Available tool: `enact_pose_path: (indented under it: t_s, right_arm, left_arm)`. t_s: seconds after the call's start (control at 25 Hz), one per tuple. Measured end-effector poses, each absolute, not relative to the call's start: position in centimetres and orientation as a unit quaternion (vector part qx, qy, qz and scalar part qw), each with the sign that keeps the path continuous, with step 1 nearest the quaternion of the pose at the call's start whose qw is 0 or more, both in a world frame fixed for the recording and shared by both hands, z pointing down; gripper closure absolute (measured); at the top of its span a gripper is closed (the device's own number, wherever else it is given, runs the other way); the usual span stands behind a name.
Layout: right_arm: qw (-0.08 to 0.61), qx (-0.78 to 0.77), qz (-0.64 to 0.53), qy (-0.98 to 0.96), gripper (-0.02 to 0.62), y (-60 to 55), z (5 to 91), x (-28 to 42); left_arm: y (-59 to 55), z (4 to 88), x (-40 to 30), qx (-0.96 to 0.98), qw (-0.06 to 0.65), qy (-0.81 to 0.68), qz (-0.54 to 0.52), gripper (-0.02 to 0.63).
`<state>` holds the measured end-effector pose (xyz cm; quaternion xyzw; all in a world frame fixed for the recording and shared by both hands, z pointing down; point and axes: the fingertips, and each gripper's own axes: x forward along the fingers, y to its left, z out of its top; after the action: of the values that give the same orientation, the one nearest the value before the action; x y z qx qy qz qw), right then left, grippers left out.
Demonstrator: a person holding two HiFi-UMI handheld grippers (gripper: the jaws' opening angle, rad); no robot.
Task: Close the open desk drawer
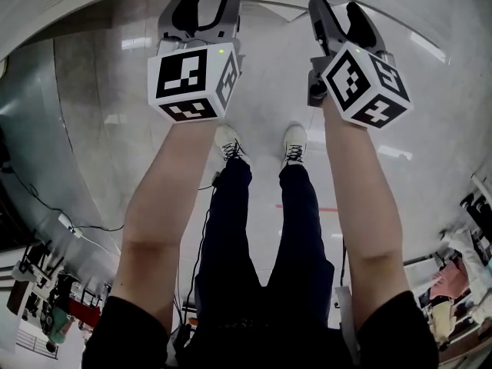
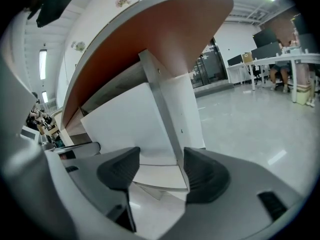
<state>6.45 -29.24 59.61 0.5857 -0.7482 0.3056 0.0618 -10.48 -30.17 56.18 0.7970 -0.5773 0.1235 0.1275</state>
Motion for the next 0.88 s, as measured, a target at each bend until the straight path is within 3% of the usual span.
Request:
enact_pose_path:
  t_s: [0.28, 0.4, 0.44, 0.48, 0.68, 0.88]
  right_arm:
    - [0.079, 0.581, 0.292, -0.755, 0.318, -28.9, 59.5, 6.4]
    - [0.083, 0.571, 0.280, -0.767, 0.428, -27.4, 59.3, 6.5]
    - [0.078, 0.557, 0.278, -0.779, 0.568, -26.6, 59.0, 6.2]
    - [0.072, 0.537, 0.277, -0.794, 0.577, -25.9, 58.4, 5.5]
    - [0.083, 0.454, 0.254, -0.850, 0.578, -21.6, 53.3, 2.6]
    - [0.056, 0.422, 0.224, -0.877, 0.578, -19.8, 46.9, 2.2]
  left_arm:
    - [-29.5, 55.6, -11.1, 0.795, 0.133, -0.580, 0.118, 0.417]
    - [-27.6, 55.0, -11.0, 0.802, 0.137, -0.571, 0.110, 0.453]
    - [-26.8, 54.9, -10.8, 0.805, 0.143, -0.565, 0.108, 0.538]
    - [-26.0, 54.7, -10.5, 0.810, 0.152, -0.557, 0.104, 0.595]
    - [-21.8, 51.2, -7.8, 0.825, 0.200, -0.522, 0.086, 0.595]
    - [-19.7, 44.8, -5.1, 0.847, 0.172, -0.501, 0.054, 0.595]
